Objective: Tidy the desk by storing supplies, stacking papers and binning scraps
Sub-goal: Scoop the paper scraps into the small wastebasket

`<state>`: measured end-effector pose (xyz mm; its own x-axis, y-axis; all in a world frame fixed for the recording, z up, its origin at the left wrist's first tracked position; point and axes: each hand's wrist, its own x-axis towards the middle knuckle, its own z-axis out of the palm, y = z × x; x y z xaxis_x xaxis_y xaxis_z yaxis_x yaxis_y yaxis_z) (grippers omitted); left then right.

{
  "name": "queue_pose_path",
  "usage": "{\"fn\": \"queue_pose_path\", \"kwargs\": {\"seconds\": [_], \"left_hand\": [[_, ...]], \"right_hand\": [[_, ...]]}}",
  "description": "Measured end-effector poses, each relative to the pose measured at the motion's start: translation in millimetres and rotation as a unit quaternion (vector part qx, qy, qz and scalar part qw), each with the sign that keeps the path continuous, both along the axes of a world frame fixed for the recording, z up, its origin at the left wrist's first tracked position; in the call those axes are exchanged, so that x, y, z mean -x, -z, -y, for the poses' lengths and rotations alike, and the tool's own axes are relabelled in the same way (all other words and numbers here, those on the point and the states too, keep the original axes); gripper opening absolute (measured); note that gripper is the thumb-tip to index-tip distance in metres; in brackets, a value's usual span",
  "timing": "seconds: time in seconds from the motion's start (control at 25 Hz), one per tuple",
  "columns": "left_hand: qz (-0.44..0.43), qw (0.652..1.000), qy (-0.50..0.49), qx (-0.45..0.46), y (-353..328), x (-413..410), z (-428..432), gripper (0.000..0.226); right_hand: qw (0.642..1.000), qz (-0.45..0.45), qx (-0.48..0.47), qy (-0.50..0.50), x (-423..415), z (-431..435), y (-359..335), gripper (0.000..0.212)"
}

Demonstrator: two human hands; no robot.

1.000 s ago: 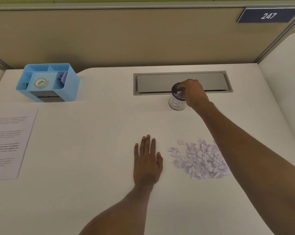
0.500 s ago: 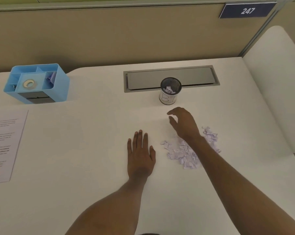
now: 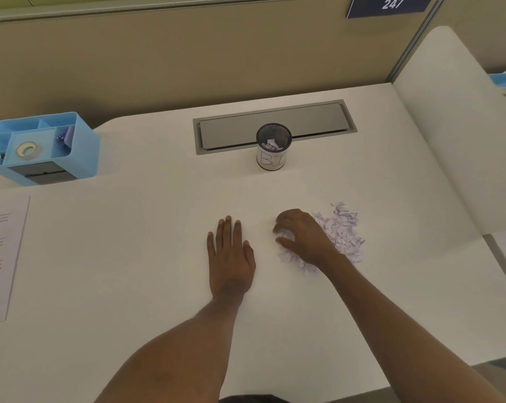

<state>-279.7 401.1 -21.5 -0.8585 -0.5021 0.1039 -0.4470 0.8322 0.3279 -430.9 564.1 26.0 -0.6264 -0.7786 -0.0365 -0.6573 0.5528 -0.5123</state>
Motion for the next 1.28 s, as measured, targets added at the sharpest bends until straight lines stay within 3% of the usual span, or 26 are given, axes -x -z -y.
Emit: {"fn": "queue_pose_path", "kwargs": {"seconds": [0.16,0.28,0.36,0.48,0.56,0.72,0.88,1.08,1.28], "left_hand": [[0.003,1.0,0.0,0.0,-1,0,0,0.056],[0.005,1.0,0.0,0.001,-1,0,0,0.057],[0.008,1.0,0.001,-0.001,0,1,0,0.057],[0.009,1.0,0.0,-0.002,1,1,0,0.057],[0.008,1.0,0.002,-0.001,2,0,0,0.057],[0.012,1.0,0.001,0.001,3,1,1,0.056],[-0.001,1.0,0.003,0.001,5,1,0,0.056],[0.002,1.0,0.003,0.003,2,0,0,0.057],[-0.002,1.0,0.005,0.001,2,0,1,0.056]], "right_hand": [[0.991,-0.03,0.018,0.132,18,-9,-12,0.023],[0.969,-0.031,-0.046,0.241,21,-16,-12,0.035],[0.966,-0.016,-0.067,0.248,16,-17,-9,0.037],[0.973,0.044,-0.014,0.227,6,-17,-12,0.041],[0.967,0.068,0.0,0.245,3,-23,-19,0.054],[0.951,0.067,-0.129,0.273,-4,-36,-26,0.086],[0.955,0.106,-0.066,0.269,-10,-28,-18,0.065],[0.978,-0.027,-0.039,0.204,-13,-7,-26,0.052],[0.991,-0.046,-0.091,0.086,-15,5,-10,0.043]]}}
